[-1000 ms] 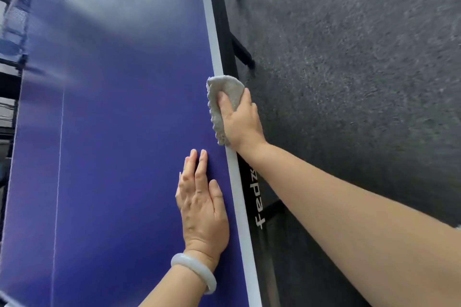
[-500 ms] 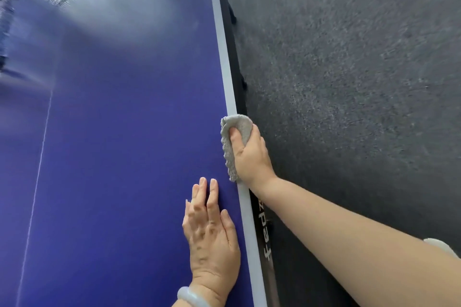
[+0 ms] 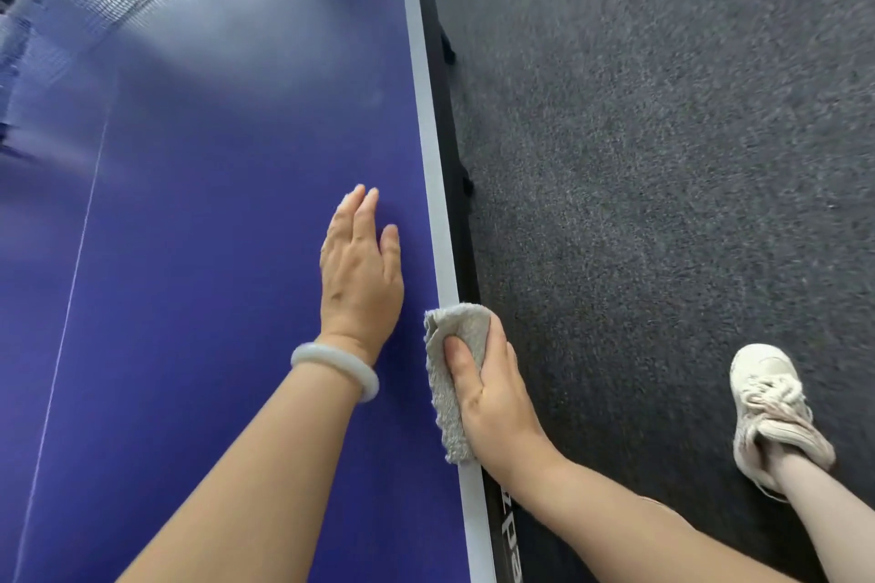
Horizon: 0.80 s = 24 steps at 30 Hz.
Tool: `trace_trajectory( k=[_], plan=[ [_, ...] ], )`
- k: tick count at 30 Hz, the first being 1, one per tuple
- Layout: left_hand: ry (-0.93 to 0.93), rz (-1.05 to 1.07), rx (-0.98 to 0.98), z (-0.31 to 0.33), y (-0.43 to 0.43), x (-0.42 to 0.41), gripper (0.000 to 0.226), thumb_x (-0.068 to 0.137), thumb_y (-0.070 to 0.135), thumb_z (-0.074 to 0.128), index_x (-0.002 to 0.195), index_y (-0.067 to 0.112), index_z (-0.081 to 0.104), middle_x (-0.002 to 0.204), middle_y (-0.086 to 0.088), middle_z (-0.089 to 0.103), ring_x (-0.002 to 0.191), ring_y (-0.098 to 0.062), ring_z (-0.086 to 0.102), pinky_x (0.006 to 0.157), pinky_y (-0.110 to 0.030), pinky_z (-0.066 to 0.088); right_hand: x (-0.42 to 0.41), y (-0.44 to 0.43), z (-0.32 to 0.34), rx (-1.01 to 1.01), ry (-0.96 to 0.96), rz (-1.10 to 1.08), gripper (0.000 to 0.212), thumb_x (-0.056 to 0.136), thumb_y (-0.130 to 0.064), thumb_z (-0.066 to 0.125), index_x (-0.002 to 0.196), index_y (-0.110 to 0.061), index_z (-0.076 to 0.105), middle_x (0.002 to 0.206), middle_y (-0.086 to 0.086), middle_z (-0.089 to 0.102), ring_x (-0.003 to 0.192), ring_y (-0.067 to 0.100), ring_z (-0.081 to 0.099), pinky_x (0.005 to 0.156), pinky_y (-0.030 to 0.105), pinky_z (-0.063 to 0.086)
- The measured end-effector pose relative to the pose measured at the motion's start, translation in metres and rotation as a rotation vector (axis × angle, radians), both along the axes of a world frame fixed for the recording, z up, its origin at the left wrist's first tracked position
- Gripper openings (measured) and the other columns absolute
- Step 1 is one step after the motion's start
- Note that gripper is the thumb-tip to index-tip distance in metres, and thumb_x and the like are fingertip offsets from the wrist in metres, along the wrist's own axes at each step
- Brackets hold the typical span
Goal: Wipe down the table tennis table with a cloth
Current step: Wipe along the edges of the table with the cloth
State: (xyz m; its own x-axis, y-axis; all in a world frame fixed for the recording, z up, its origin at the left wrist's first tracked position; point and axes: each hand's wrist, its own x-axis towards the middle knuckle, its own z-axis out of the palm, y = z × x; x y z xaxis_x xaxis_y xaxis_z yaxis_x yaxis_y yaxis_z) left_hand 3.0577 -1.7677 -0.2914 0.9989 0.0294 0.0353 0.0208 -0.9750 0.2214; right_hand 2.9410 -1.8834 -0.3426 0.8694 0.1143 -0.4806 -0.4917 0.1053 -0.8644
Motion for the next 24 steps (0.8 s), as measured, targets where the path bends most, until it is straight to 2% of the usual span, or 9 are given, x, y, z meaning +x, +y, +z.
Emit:
trace_trajectory(
  k=[5,9,11,13,16,18,20,22,24],
  plan=[
    [-0.033,0.05,-0.04,-0.015,-0.006,0.031,0.044,0.103,0.021,0.041,0.147,0.015,0.039,0.154,0.0,0.033,0.143,-0.017,0.029,0.118,-0.04,0.021,0.009,-0.004,0.012,0.003,0.057,0.051,0.103,0.069,-0.082,0.02,0.156,-0.027,0.013,0.137,-0.015,0.031,0.122,-0.003,0.035,0.103,0.017,0.028],
    [-0.033,0.045,-0.056,-0.014,-0.005,0.029,0.045,0.102,0.022,0.04,0.146,0.016,0.04,0.153,0.001,0.034,0.142,-0.016,0.03,0.118,-0.041,0.022,0.097,0.003,0.012,-0.027,0.039,-0.083,0.081,0.085,-0.071,0.03,0.147,-0.019,0.035,0.135,0.005,0.048,0.123,0.023,0.052,0.104,0.043,0.042],
    [-0.025,0.038,-0.068,-0.012,-0.007,0.029,0.048,0.1,0.026,0.037,0.147,0.016,0.04,0.153,0.0,0.034,0.142,-0.015,0.03,0.119,-0.04,0.022,0.164,0.005,0.005,-0.045,0.056,-0.113,0.067,0.096,-0.06,0.038,0.146,-0.015,0.037,0.138,0.012,0.049,0.126,0.029,0.051,0.106,0.046,0.041],
    [-0.029,0.038,-0.075,-0.013,-0.007,0.028,0.05,0.099,0.028,0.035,0.147,0.015,0.04,0.153,0.0,0.035,0.142,-0.015,0.03,0.119,-0.039,0.022,0.208,0.005,0.0,-0.051,0.059,-0.133,0.065,0.099,-0.058,0.04,0.145,-0.013,0.037,0.14,0.015,0.049,0.128,0.031,0.049,0.108,0.046,0.039],
    [-0.04,0.049,-0.077,-0.013,-0.007,0.03,0.049,0.099,0.028,0.035,0.146,0.016,0.04,0.153,0.001,0.034,0.142,-0.015,0.03,0.119,-0.038,0.022,0.183,0.01,-0.004,-0.028,0.037,-0.136,0.067,0.098,-0.058,0.039,0.15,-0.017,0.033,0.144,0.012,0.046,0.134,0.027,0.044,0.112,0.041,0.034],
    [-0.038,0.054,-0.064,-0.013,-0.007,0.03,0.049,0.098,0.027,0.035,0.145,0.016,0.041,0.153,0.001,0.034,0.141,-0.015,0.03,0.119,-0.035,0.02,0.128,0.009,0.001,-0.008,0.026,-0.155,0.077,0.093,-0.063,0.035,0.155,-0.019,0.025,0.15,0.007,0.04,0.14,0.019,0.037,0.113,0.025,0.027],
    [-0.027,0.06,-0.048,-0.015,-0.007,0.031,0.049,0.098,0.028,0.034,0.145,0.017,0.04,0.153,0.002,0.033,0.141,-0.015,0.029,0.118,-0.032,0.018,0.081,0.005,0.01,0.027,0.042,-0.126,0.091,0.082,-0.073,0.029,0.157,-0.022,0.021,0.149,-0.001,0.039,0.139,0.009,0.034,0.105,0.012,0.023],
    [-0.021,0.068,-0.036,-0.015,-0.007,0.03,0.05,0.098,0.028,0.033,0.146,0.017,0.04,0.154,0.003,0.032,0.142,-0.014,0.028,0.118,-0.03,0.016,0.068,0.001,0.014,0.04,0.055,-0.074,0.096,0.076,-0.077,0.026,0.155,-0.023,0.024,0.146,-0.003,0.042,0.137,0.009,0.037,0.105,0.015,0.027],
    [-0.017,0.065,-0.038,-0.015,-0.007,0.031,0.05,0.098,0.028,0.033,0.146,0.016,0.04,0.154,0.002,0.032,0.142,-0.014,0.028,0.119,-0.03,0.016,0.096,0.003,0.011,-0.019,0.025,-0.098,0.092,0.079,-0.074,0.029,0.152,-0.019,0.031,0.145,0.003,0.046,0.136,0.016,0.042,0.109,0.026,0.032]
  ],
)
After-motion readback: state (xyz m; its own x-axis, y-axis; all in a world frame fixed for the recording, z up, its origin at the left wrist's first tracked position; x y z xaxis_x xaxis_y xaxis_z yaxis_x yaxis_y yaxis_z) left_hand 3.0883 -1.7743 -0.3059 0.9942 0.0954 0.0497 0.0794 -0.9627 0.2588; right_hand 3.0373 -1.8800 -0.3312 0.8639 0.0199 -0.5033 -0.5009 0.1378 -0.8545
